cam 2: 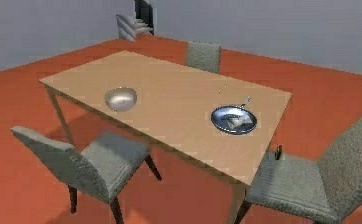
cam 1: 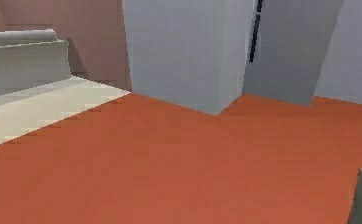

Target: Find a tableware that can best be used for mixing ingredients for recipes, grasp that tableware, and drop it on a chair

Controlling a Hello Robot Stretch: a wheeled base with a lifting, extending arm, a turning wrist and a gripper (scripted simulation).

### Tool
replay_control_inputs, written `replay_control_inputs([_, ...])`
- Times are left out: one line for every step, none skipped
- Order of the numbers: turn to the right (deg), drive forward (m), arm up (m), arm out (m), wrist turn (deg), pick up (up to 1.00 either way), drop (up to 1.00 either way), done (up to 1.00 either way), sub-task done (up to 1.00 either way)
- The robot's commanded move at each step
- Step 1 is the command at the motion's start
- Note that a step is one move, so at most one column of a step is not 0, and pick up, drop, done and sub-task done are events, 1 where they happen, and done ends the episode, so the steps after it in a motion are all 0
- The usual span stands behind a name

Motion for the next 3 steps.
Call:
replay_control_inputs([45.0, 0.0, 0.0, 0.0, 0.0, 0.0, 0.0, 0.0, 0.0])
replay_control_inputs([45.0, 0.0, 0.0, 0.0, 0.0, 0.0, 0.0, 0.0, 0.0])
replay_control_inputs([9.0, 0.0, 0.0, 0.0, 0.0, 0.0, 0.0, 0.0, 0.0])
